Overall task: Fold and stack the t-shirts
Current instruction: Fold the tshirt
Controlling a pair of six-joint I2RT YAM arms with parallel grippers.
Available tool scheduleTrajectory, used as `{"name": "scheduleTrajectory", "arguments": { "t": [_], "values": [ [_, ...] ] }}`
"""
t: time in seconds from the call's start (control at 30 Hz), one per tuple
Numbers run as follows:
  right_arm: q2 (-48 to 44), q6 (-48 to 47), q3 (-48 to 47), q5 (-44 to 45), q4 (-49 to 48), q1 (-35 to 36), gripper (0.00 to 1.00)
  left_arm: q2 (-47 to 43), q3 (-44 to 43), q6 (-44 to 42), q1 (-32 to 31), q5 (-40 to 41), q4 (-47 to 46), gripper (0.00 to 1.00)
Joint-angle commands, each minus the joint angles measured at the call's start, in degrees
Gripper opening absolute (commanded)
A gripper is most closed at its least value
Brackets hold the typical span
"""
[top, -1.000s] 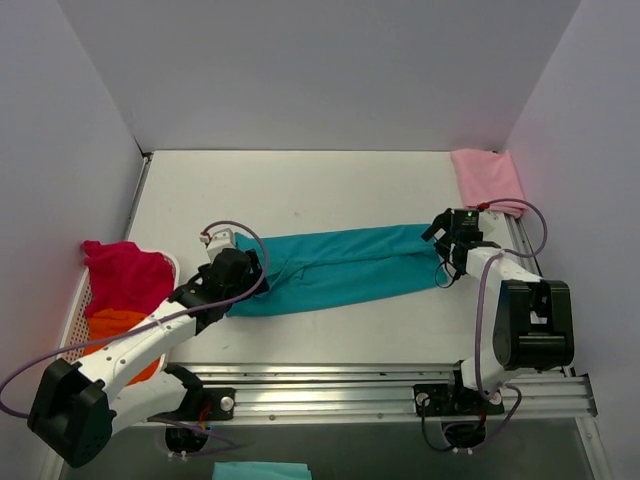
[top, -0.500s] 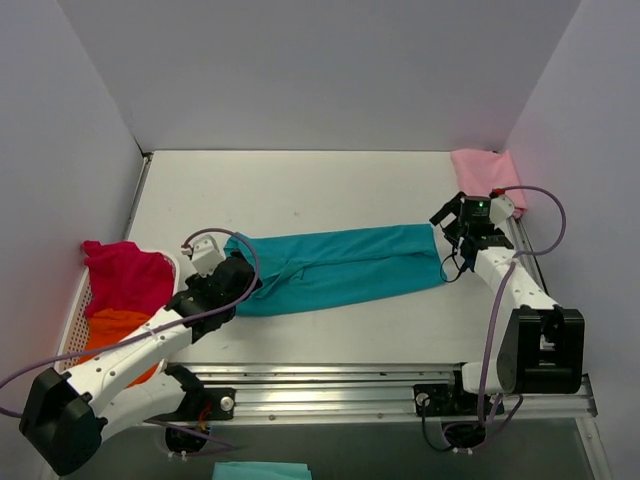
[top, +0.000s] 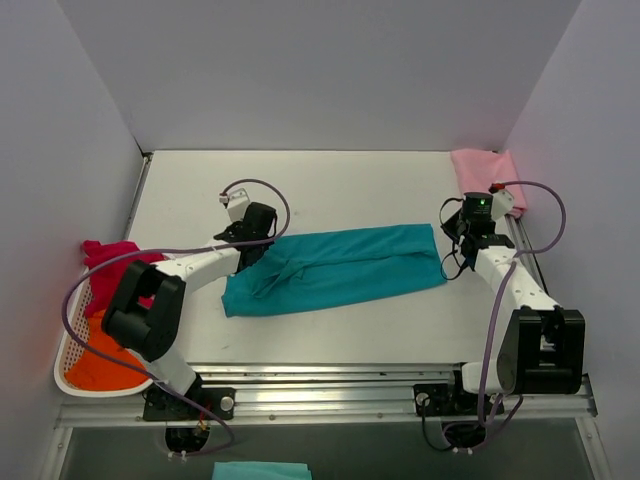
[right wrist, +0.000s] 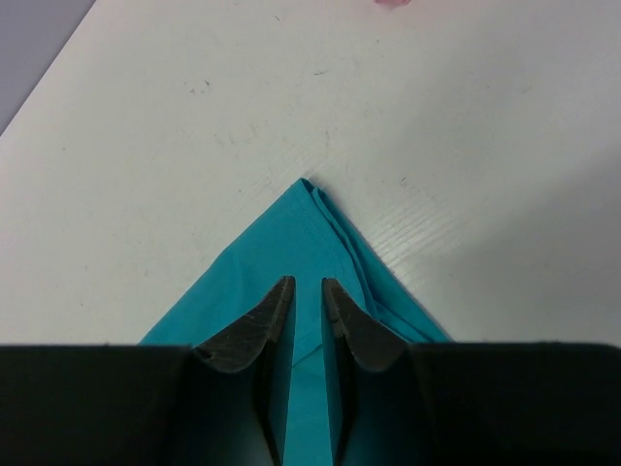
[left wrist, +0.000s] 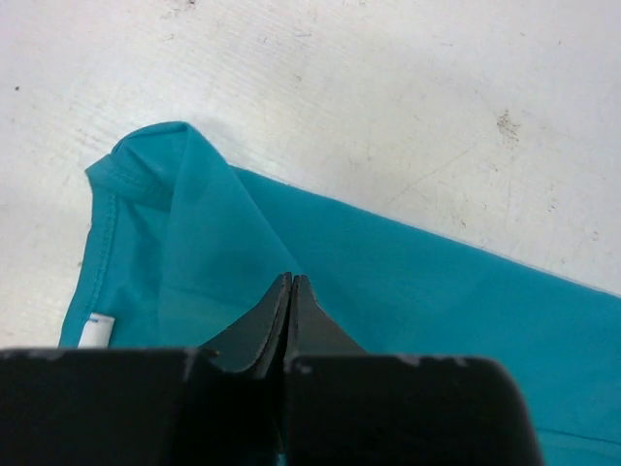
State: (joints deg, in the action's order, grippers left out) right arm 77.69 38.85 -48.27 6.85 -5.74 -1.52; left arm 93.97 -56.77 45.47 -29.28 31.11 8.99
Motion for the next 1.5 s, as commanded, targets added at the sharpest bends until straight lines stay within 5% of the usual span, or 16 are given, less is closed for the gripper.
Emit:
{"name": "scheduleTrajectory", "arguments": {
  "t": [0.0, 0.2, 0.57, 0.8, 1.03, 1.13, 1.17, 1.27, 1.47],
  "values": [
    [0.53, -0.88, -2.44, 1.58, -0.41, -0.41, 0.14, 3.31, -3.87, -3.46, 0.54, -3.07, -4.59, 0.02],
    [1.06, -0.53, -1.83, 1.59, -1.12, -0.5, 0.14, 4.29, -1.24, -2.5, -0.78, -5.63, -7.32, 0.02],
    [4.84, -0.18, -0.33, 0.36, -3.23, -0.5, 0.12, 2.79, 2.37, 1.63, -13.15, -2.73, -3.81, 0.02],
    [5.19, -0.53, -0.16, 0.44, -3.49, -0.59, 0.12, -1.59, 0.53, 11.64, -27.47, 7.02, 9.1, 0.02],
    [5.89, -0.44, -0.6, 0.0, -3.67, -0.59, 0.12, -8.53, -3.17, 15.61, -31.01, 15.11, 21.76, 0.06],
    [6.33, -0.44, -0.95, -0.08, -3.75, -0.59, 0.12, -13.72, -0.98, 15.87, -31.1, 18.1, 23.0, 0.28],
    [6.33, -0.44, -0.95, -0.26, -3.84, -0.5, 0.12, -16.08, -0.27, 16.05, -31.02, 18.19, 23.35, 0.57],
    [6.6, -0.44, -1.12, -0.26, -4.02, -0.59, 0.12, -19.6, 3.15, 17.98, -30.75, 17.67, 24.4, 0.9],
    [7.21, -0.44, -1.12, -0.35, -4.46, -0.5, 0.13, -22.08, 10.01, 22.98, -30.84, 14.24, 24.58, 0.92]
  ]
}}
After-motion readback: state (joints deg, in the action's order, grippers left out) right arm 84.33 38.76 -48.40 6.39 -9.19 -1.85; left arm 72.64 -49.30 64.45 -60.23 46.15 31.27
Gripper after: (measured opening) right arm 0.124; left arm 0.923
